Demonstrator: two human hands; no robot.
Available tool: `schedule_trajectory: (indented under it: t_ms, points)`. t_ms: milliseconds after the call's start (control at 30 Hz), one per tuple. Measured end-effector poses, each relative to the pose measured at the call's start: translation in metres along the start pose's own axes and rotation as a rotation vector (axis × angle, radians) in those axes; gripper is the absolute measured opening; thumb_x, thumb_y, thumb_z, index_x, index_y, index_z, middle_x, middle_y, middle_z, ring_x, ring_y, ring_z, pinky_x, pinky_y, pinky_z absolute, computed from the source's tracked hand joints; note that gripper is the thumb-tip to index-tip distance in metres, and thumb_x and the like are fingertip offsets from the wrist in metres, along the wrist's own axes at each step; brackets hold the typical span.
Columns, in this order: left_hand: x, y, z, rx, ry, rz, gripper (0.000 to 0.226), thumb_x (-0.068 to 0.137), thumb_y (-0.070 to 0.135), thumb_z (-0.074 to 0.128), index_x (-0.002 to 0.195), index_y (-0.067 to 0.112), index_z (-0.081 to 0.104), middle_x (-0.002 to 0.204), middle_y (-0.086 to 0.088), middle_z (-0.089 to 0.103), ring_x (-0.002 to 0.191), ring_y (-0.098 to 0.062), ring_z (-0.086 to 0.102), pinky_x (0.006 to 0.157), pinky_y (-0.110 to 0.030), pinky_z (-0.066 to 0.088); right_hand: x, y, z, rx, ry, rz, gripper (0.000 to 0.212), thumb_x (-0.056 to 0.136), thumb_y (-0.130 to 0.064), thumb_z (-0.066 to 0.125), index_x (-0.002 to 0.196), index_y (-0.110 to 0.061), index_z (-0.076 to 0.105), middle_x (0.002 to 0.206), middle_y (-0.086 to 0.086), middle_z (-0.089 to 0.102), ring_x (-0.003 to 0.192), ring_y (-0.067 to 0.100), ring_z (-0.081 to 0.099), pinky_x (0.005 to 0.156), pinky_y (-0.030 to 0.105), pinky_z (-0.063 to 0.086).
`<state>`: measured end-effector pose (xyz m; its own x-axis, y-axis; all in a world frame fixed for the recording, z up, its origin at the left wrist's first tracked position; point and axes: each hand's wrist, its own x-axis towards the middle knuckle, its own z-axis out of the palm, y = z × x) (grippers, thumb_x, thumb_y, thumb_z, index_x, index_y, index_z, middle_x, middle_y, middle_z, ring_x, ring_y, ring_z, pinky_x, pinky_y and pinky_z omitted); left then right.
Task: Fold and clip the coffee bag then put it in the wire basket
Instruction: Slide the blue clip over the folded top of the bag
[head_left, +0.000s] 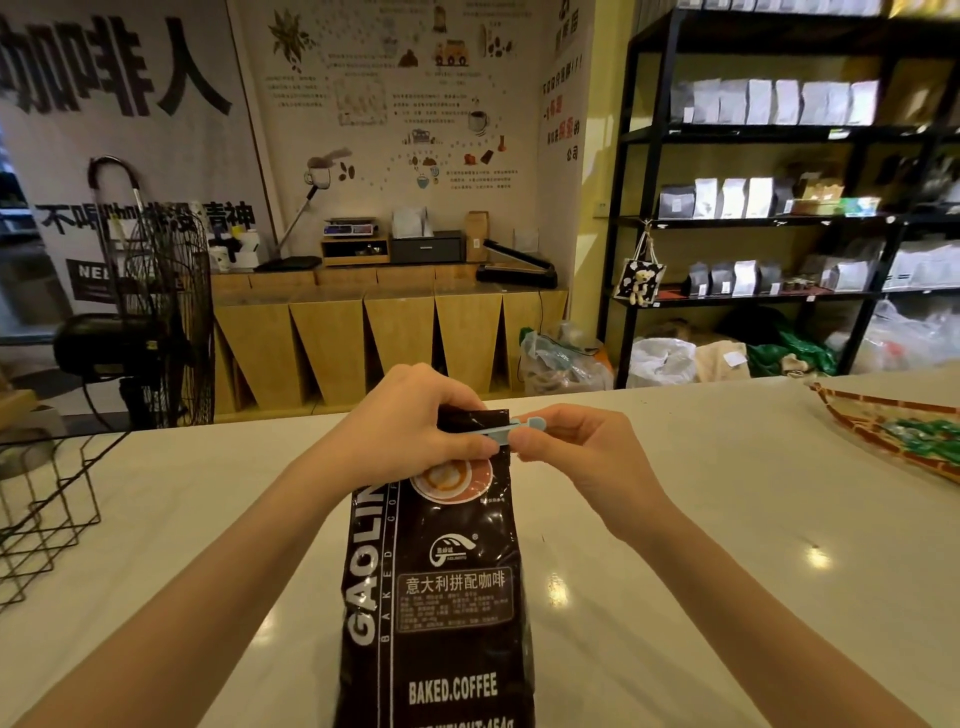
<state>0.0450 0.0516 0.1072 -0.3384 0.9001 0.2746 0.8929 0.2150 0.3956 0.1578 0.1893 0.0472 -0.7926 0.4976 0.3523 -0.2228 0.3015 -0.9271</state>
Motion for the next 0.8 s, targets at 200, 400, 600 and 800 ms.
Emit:
schedule_trajectory:
  t_ms: [200, 400, 600, 800]
  points:
    - [0.001, -0.004, 0.002, 0.022, 0.005, -0.009, 0.027, 0.075, 0.039, 0.065, 0.097, 0.023, 0.067, 0.081, 0.008, 0.067, 0.076, -0.005, 0.063, 0.068, -0.023, 0.052, 0.000, 0.006, 0.005, 0.086, -0.012, -0.009, 0.023, 0.076, -0.018, 0.066, 0.093, -0.003, 0.070, 0.080, 0.008, 0.072, 0.075, 0.012, 0.069, 0.072, 0.020, 0.055]
    - [0.002, -0.005, 0.001, 0.027, -0.026, -0.018, 0.017, 0.076, 0.038, 0.064, 0.090, 0.028, 0.062, 0.075, 0.015, 0.060, 0.075, -0.004, 0.061, 0.067, -0.022, 0.051, 0.002, 0.008, 0.009, 0.116, -0.012, -0.025, 0.028, 0.066, -0.032, 0.066, 0.085, -0.010, 0.071, 0.073, 0.000, 0.071, 0.073, 0.011, 0.067, 0.075, 0.024, 0.054]
    - [0.003, -0.006, 0.003, 0.036, -0.026, -0.022, 0.016, 0.076, 0.041, 0.063, 0.086, 0.028, 0.058, 0.081, 0.008, 0.064, 0.076, -0.006, 0.061, 0.069, -0.027, 0.052, 0.003, 0.012, 0.012, 0.144, -0.004, -0.058, 0.022, 0.067, -0.031, 0.066, 0.080, -0.014, 0.070, 0.069, -0.006, 0.071, 0.073, 0.008, 0.067, 0.071, 0.020, 0.052]
    - [0.005, -0.007, 0.002, 0.023, -0.037, 0.001, 0.015, 0.076, 0.040, 0.063, 0.083, 0.028, 0.057, 0.072, 0.013, 0.059, 0.071, -0.004, 0.060, 0.065, -0.023, 0.050, 0.004, 0.013, 0.012, 0.120, -0.006, -0.073, 0.026, 0.067, -0.033, 0.065, 0.081, -0.012, 0.070, 0.072, -0.005, 0.071, 0.077, 0.010, 0.067, 0.072, 0.021, 0.052]
